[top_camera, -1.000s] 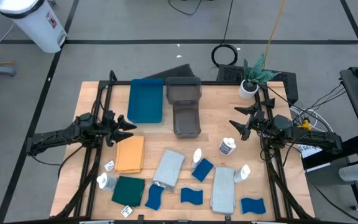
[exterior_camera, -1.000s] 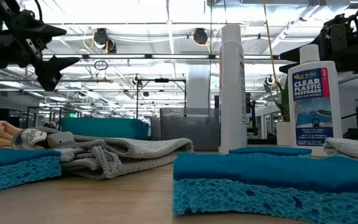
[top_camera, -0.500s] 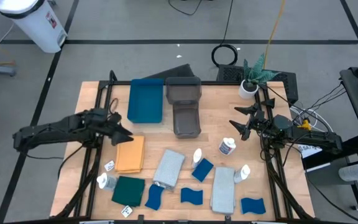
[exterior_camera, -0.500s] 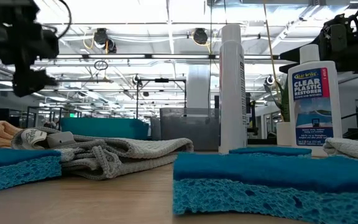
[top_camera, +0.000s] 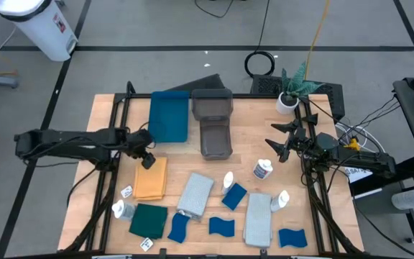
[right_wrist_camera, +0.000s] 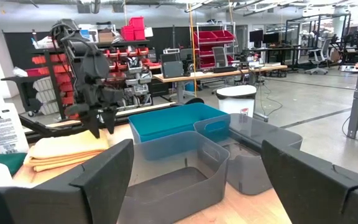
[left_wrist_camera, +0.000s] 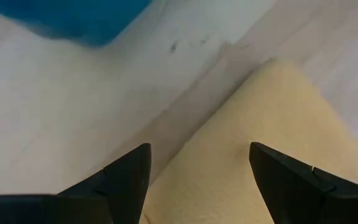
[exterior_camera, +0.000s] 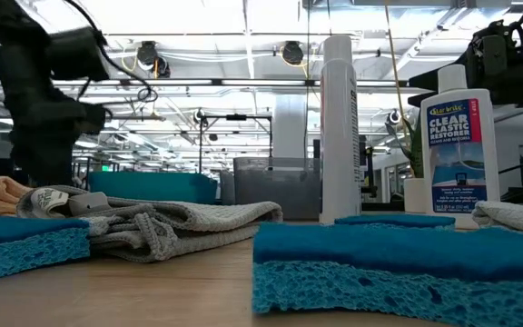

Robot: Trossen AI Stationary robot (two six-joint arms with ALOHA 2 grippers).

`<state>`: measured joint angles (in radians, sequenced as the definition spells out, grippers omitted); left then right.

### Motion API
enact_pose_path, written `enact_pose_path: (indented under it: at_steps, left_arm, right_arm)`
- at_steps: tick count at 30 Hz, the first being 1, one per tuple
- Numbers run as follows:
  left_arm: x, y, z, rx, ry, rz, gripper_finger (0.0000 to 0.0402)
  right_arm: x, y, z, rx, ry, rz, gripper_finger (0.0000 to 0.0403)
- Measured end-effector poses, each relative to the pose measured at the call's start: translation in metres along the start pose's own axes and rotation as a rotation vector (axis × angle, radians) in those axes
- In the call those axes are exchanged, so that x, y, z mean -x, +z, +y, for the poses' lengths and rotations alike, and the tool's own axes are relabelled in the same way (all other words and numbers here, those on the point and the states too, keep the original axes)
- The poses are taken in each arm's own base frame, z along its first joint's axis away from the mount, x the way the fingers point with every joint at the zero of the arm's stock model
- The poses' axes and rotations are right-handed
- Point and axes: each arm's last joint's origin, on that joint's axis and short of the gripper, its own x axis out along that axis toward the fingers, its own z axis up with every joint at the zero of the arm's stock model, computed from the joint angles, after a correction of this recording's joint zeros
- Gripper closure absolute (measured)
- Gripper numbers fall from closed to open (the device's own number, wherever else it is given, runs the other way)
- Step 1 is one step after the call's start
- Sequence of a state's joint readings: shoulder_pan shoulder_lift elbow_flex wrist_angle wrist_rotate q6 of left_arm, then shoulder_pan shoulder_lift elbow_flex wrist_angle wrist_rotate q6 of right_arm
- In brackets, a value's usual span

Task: Pick & Place Kitchen Items
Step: Put the orange microfiber towel into the blue bin

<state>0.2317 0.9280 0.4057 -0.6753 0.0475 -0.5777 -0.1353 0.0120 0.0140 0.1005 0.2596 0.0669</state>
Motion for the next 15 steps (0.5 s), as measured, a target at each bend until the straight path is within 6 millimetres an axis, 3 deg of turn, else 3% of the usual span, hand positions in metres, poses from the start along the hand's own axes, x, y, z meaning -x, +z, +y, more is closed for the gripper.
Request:
enact_pose_path:
  at_steps: [5,15]
  left_arm:
    - [-0.012,0.005,-0.004,-0.035,-0.029,0.047,0.0124]
    - [-0.021,0.009,-0.018,-0.188,-0.361,0.162,0.0124]
  right_arm:
    - [0.000,0.000,0.000,0.000,0.000,0.001,0.0069]
    - [0.000,0.000,0.000,0.000,0.000,0.000,0.0069]
